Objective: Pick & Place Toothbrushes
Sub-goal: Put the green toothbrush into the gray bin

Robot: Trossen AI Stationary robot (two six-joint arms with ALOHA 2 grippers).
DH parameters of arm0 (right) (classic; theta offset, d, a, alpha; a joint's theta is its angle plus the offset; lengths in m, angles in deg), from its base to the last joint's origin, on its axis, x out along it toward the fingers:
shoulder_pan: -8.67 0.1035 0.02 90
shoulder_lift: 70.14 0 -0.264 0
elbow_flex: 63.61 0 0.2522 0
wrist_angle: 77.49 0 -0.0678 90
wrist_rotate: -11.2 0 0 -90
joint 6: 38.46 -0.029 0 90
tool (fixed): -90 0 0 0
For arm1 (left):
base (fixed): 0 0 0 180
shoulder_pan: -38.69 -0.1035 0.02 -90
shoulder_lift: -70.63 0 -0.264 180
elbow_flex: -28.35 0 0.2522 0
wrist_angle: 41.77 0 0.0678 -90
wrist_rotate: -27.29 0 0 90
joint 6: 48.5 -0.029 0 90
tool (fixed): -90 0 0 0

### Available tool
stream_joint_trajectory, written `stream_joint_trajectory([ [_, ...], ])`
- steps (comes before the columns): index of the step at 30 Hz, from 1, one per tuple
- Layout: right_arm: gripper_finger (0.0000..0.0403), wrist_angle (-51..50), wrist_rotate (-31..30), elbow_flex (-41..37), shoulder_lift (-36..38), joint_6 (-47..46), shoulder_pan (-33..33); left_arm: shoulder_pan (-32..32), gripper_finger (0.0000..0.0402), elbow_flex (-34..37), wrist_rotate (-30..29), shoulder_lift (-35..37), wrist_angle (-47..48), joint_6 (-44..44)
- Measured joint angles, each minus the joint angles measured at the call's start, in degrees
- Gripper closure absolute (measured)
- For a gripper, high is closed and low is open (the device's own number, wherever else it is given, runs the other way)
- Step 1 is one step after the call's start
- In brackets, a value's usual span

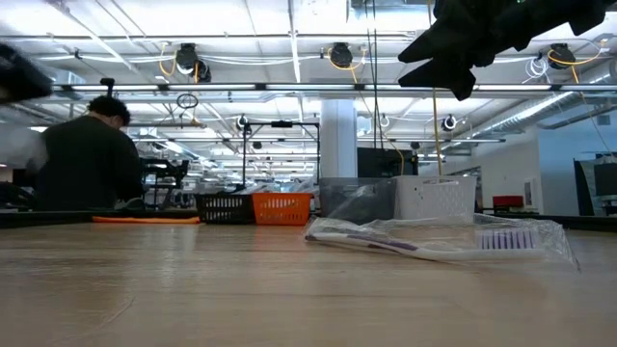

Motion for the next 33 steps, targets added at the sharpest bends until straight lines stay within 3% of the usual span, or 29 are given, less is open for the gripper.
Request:
stream_joint_trajectory([
  [10,0.0198,0.76,0.02,-1.57,0.0,-0.01,0.0,-0.64,0.0395,-0.02,-13.03,8.31,-0.98,-3.83],
  [15,0.0198,9.88,0.14,-6.6,0.0,-1.01,0.0,-1.44,0.0383,-0.02,-18.4,10.45,-1.31,-5.24],
  [20,0.0199,19.53,0.32,-10.35,0.0,-0.89,0.0,-2.82,0.036,-0.02,-18.92,10.65,-1.32,-6.11],
  [29,0.02,19.74,0.44,-10.49,0.0,-0.22,0.0,-3.89,0.0358,-0.02,-17.95,10.65,-1.36,-8.06],
  [33,0.02,19.74,0.48,-10.49,0.0,-0.22,0.0,-4.01,0.0383,-0.02,-20.88,10.65,-1.4,-8.76],
])
